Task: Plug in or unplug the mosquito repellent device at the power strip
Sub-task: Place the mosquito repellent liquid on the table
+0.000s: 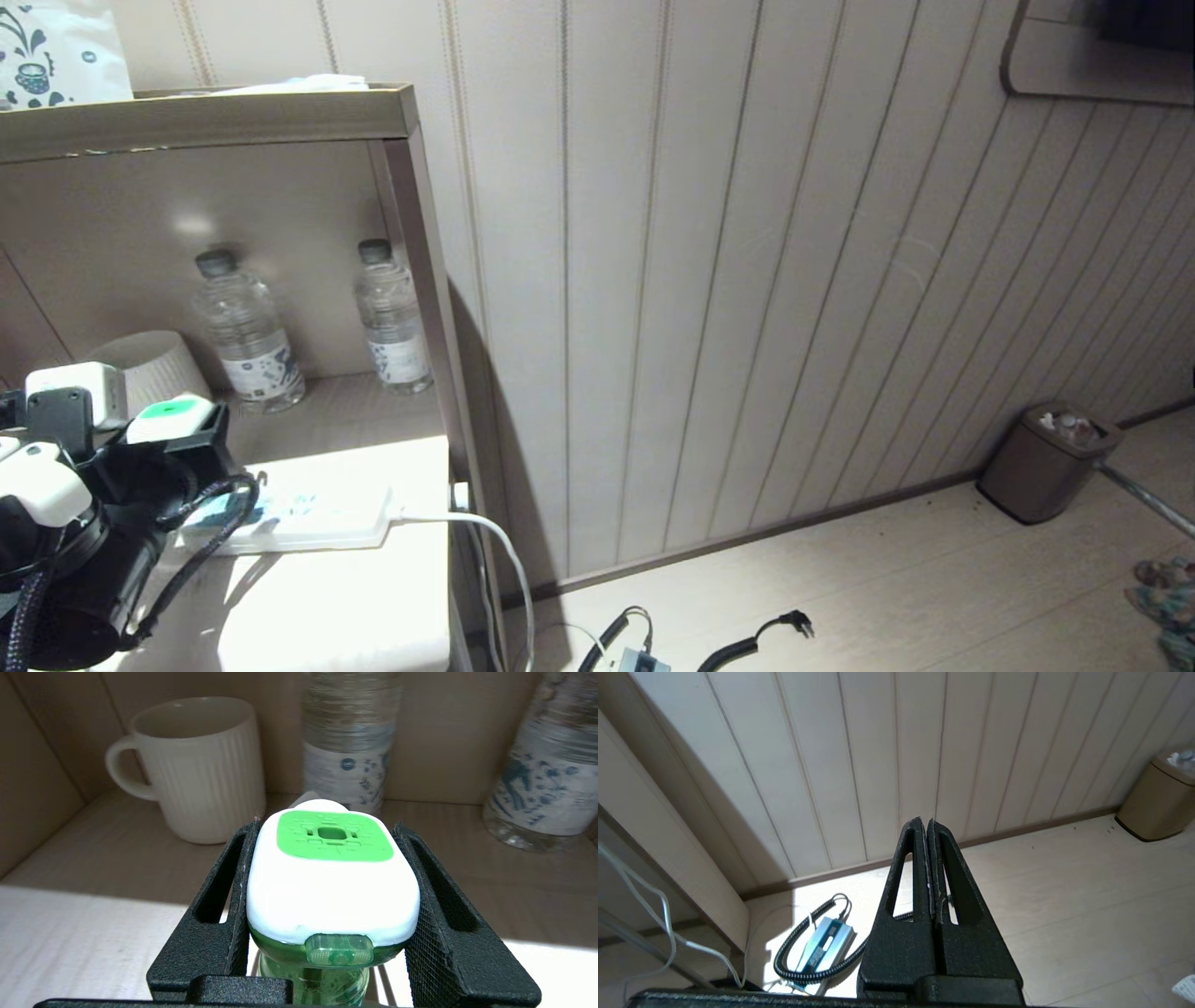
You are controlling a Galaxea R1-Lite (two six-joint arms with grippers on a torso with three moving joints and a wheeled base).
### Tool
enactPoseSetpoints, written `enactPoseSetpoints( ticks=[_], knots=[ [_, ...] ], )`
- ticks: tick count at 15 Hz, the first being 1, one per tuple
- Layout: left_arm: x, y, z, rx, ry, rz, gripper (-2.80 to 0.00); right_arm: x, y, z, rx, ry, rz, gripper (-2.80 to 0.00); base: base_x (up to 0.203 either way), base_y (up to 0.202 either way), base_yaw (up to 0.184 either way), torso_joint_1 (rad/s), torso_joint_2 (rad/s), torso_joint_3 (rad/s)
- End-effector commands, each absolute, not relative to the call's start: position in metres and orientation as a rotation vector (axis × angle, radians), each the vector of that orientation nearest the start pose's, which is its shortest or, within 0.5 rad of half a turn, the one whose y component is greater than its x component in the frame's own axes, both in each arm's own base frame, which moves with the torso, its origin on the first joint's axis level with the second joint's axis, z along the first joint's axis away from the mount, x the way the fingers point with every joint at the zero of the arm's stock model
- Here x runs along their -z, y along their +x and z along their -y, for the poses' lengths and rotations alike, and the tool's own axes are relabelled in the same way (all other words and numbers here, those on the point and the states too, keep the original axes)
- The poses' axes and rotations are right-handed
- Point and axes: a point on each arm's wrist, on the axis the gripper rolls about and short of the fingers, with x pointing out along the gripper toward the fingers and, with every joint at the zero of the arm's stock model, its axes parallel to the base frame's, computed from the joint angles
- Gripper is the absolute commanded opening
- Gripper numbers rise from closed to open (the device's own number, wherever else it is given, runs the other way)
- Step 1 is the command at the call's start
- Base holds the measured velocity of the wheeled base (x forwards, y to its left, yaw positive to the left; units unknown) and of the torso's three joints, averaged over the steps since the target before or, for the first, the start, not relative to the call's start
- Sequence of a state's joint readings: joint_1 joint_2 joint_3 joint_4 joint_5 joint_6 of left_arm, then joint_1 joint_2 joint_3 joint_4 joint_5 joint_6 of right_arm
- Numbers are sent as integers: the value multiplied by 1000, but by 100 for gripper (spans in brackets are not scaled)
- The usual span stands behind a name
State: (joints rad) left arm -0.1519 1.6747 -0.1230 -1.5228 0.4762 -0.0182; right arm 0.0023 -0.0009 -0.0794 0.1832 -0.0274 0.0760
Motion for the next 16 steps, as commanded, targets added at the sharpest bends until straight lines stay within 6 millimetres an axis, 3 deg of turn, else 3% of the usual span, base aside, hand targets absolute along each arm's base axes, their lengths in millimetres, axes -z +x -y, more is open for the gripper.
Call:
enactPoseSetpoints(
  ticks=[1, 7, 13, 16],
  knots=[
    [-127, 209, 22, -325, -28, 23, -280, -78, -30, 1, 30, 75, -103, -280, 0, 0, 0, 0, 0, 0],
    [-128, 215, 25, -307, -40, 30, -280, -78, -30, 1, 30, 75, -103, -280, 0, 0, 0, 0, 0, 0],
    [-118, 212, 65, -210, -61, -10, -280, -78, -30, 1, 30, 75, -103, -280, 0, 0, 0, 0, 0, 0],
    [-119, 210, 72, -215, -76, -2, -280, -78, -30, 1, 30, 75, -103, -280, 0, 0, 0, 0, 0, 0]
  ],
)
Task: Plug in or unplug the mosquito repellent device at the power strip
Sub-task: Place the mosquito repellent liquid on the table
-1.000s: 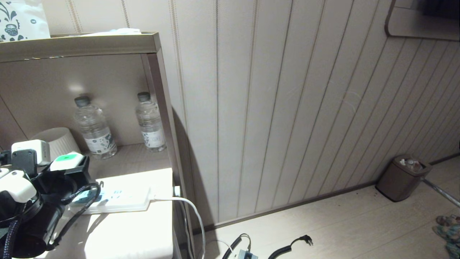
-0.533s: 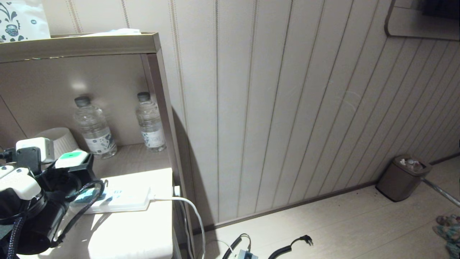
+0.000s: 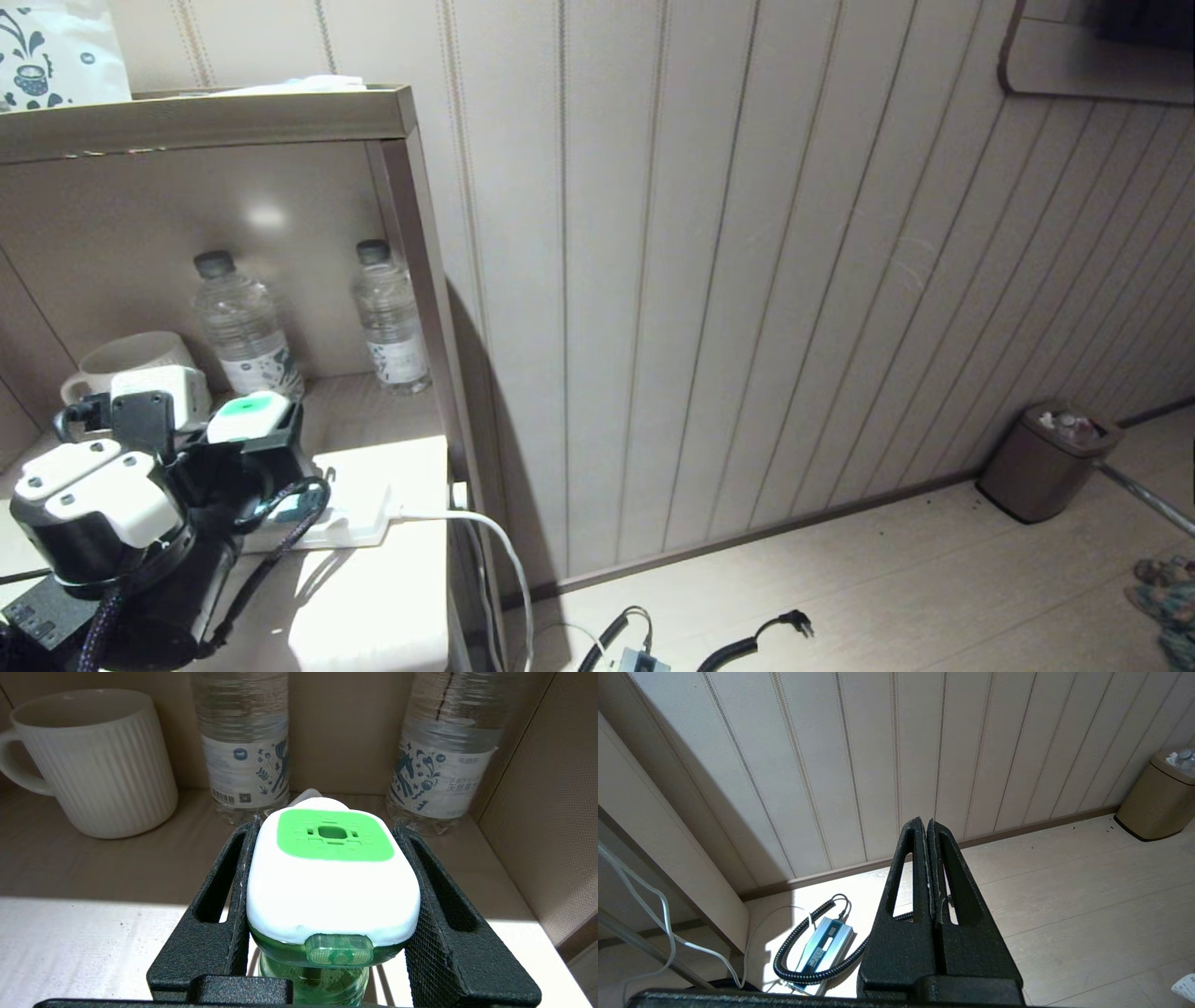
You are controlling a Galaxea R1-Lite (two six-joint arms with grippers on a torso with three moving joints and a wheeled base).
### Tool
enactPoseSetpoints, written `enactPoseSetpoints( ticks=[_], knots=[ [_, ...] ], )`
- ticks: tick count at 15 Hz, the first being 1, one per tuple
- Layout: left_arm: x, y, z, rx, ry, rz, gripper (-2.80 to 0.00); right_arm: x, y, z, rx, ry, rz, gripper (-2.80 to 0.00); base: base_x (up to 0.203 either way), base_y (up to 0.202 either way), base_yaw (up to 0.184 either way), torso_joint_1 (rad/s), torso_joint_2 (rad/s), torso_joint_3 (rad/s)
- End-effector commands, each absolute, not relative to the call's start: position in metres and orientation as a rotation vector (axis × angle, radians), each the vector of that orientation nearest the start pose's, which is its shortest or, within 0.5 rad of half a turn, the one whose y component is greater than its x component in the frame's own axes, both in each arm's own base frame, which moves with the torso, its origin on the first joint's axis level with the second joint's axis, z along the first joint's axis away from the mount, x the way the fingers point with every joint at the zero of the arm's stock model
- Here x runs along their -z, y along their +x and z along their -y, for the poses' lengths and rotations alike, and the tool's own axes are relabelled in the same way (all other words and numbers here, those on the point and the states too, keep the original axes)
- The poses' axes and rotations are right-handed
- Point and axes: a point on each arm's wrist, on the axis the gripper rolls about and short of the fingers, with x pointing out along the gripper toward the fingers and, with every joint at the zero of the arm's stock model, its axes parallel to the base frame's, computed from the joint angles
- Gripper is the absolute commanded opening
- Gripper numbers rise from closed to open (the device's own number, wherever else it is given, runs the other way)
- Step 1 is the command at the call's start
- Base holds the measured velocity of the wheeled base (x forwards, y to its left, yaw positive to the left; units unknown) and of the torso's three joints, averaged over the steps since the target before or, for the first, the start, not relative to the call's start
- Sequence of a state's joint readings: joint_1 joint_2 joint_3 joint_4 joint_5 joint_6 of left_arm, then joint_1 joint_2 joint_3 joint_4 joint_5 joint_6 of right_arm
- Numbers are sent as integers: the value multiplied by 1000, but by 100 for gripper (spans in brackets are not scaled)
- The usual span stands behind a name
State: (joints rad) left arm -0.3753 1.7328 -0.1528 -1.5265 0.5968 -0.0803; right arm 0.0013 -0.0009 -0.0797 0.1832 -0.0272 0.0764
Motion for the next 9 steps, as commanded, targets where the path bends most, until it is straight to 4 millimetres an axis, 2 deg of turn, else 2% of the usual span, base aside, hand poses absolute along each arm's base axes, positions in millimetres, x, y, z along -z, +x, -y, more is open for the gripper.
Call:
enactPoseSetpoints(
  ticks=[1, 9],
  knots=[
    [-119, 211, 72, -217, -75, -3, -280, -78, -30, 1, 30, 75, -103, -280, 0, 0, 0, 0, 0, 0],
    [-120, 207, 70, -220, -77, 0, -280, -78, -30, 1, 30, 75, -103, -280, 0, 0, 0, 0, 0, 0]
  ],
)
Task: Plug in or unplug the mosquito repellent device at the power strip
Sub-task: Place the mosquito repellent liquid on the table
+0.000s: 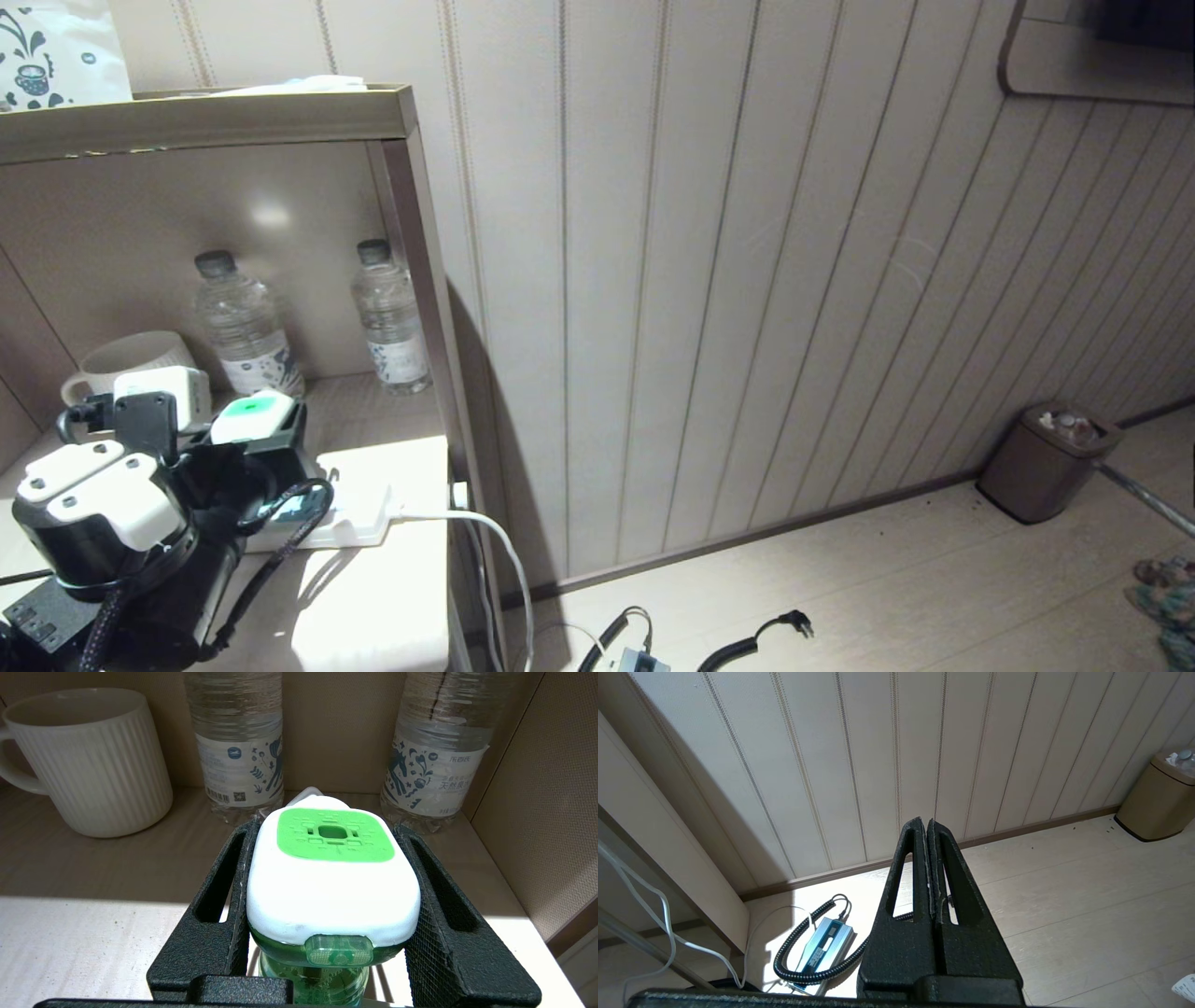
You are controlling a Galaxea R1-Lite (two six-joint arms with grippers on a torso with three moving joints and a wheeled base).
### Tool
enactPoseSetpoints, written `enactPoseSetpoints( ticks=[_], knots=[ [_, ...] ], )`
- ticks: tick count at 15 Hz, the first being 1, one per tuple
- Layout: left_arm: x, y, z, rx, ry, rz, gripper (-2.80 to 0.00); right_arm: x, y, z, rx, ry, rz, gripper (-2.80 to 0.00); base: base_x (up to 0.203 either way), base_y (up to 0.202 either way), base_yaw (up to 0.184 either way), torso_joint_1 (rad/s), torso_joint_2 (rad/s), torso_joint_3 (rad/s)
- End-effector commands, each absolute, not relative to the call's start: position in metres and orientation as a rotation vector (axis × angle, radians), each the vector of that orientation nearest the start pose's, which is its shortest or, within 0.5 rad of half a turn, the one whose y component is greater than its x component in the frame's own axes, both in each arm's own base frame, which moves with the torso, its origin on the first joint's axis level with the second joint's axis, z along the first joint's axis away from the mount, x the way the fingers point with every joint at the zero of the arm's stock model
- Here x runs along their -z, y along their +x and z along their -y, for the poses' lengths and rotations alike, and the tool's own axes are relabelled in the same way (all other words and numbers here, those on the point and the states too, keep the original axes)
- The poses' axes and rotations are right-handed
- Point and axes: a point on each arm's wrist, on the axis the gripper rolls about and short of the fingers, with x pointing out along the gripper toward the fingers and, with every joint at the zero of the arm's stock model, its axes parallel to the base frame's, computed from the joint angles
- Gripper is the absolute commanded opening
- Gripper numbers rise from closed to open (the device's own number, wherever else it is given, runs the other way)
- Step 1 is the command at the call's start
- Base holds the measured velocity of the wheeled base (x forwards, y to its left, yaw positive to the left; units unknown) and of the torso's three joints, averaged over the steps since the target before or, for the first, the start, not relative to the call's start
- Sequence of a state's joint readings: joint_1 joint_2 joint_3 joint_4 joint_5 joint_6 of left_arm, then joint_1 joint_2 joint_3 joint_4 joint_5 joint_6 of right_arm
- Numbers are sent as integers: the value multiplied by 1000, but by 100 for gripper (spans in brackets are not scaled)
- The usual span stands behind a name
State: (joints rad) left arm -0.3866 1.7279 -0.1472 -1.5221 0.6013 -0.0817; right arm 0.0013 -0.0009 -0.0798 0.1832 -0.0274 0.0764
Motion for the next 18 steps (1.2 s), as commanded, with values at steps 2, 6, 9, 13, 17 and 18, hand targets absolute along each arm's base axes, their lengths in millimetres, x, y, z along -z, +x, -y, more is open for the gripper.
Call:
enactPoseSetpoints(
  ticks=[2, 6, 9, 13, 17, 18],
  knots=[
    [-123, 204, 69, -221, -79, 12, -280, -78, -30, 1, 30, 75, -103, -280, 0, 0, 0, 0, 0, 0],
    [-125, 202, 68, -220, -81, 20, -280, -78, -30, 1, 30, 75, -103, -280, 0, 0, 0, 0, 0, 0],
    [-124, 201, 68, -219, -80, 12, -280, -78, -30, 1, 30, 75, -103, -280, 0, 0, 0, 0, 0, 0],
    [-119, 197, 67, -219, -74, -12, -280, -78, -30, 1, 30, 75, -103, -280, 0, 0, 0, 0, 0, 0],
    [-121, 195, 66, -218, -79, -3, 0, -78, -30, 1, 30, 75, -103, -280, 0, 0, 0, 0, 0, 0],
    [-122, 195, 65, -218, -81, 3, 0, -78, -30, 1, 30, 75, -103, -280, 0, 0, 0, 0, 0, 0]
  ],
)
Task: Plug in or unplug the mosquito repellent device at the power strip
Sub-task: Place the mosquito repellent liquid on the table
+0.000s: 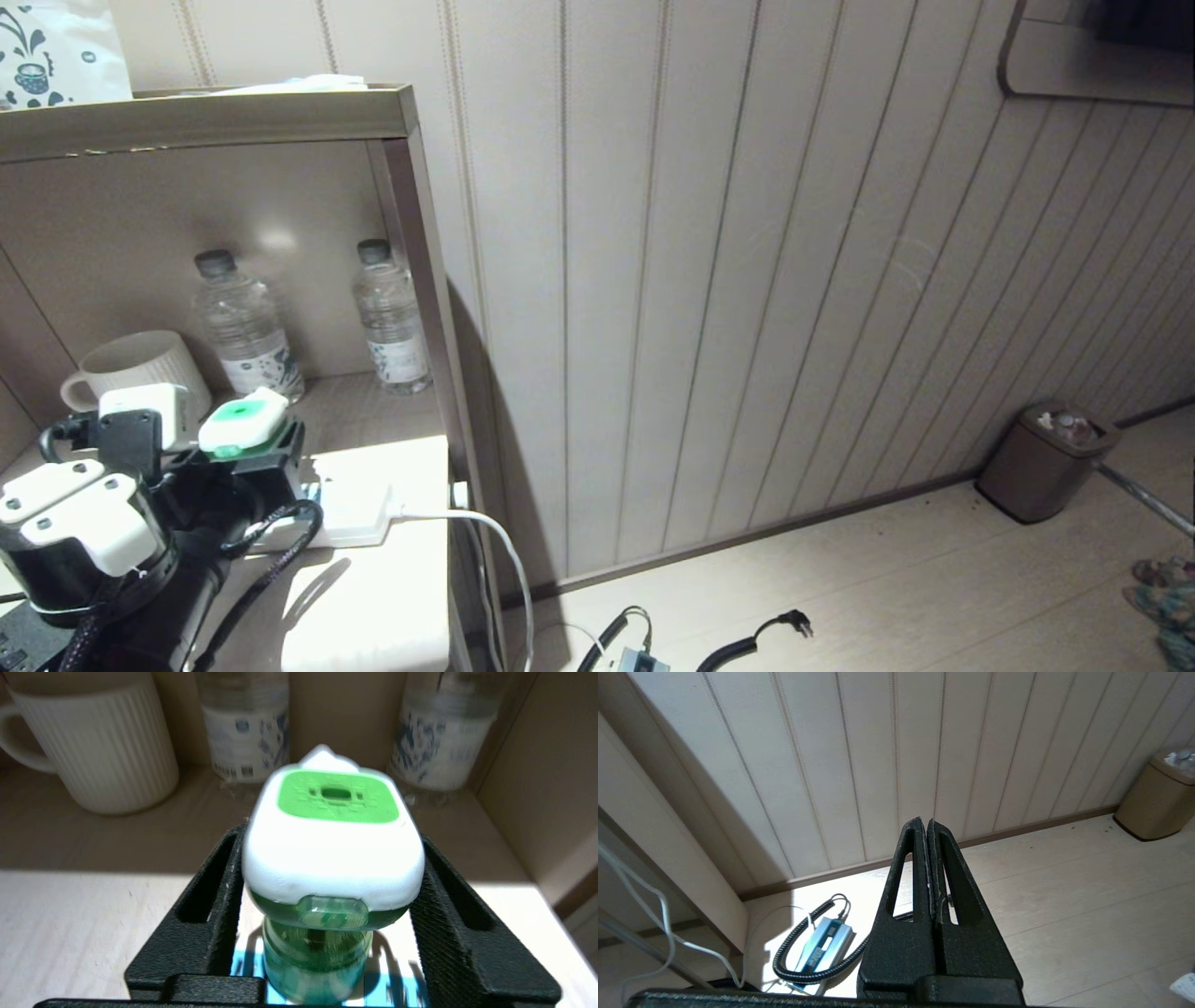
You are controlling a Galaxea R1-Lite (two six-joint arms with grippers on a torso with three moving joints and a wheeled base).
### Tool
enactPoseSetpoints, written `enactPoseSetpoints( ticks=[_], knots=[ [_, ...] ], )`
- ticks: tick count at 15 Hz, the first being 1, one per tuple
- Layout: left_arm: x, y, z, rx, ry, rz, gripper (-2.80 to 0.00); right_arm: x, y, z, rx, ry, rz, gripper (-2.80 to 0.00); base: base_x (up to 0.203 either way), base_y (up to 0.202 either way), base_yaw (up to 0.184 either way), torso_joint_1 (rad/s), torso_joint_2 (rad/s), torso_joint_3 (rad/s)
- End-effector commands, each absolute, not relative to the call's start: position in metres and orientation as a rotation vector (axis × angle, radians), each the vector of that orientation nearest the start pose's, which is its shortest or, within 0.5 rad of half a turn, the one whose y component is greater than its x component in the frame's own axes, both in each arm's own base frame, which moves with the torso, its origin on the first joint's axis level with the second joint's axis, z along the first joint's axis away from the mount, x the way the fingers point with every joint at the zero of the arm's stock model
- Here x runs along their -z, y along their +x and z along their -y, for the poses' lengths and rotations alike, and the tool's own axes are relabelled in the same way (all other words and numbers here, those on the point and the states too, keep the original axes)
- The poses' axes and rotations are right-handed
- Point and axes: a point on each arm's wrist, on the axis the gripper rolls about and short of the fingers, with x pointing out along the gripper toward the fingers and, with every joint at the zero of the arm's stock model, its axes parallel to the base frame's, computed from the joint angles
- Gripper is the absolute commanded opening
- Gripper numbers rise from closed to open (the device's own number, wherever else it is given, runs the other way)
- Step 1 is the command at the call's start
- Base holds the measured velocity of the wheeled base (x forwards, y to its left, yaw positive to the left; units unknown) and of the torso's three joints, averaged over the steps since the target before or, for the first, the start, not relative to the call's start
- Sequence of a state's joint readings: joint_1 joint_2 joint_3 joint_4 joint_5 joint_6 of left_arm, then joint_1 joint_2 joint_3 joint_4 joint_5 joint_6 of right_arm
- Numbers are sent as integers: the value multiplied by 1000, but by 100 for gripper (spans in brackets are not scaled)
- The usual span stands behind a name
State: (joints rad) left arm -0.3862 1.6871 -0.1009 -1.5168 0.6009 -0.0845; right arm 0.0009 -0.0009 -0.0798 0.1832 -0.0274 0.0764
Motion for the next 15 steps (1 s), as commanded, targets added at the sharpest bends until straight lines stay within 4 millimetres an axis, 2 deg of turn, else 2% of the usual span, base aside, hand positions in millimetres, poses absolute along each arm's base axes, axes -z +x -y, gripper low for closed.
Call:
enactPoseSetpoints(
  ticks=[1, 9, 13, 15],
  knots=[
    [-126, 193, 65, -217, -88, 19, 0, -78, -30, 1, 30, 75, -103, -280, 0, 0, 0, 0, 0, 0],
    [-151, 176, 57, -236, -115, 130, 0, -78, -30, 1, 30, 75, -103, -280, 0, 0, 0, 0, 0, 0],
    [-190, 148, 46, -241, -127, 271, 0, -78, -30, 1, 30, 75, -103, -280, 0, 0, 0, 0, 0, 0],
    [-206, 131, 39, -242, -114, 267, 0, -78, -30, 1, 30, 75, -103, -280, 0, 0, 0, 0, 0, 0]
  ],
)
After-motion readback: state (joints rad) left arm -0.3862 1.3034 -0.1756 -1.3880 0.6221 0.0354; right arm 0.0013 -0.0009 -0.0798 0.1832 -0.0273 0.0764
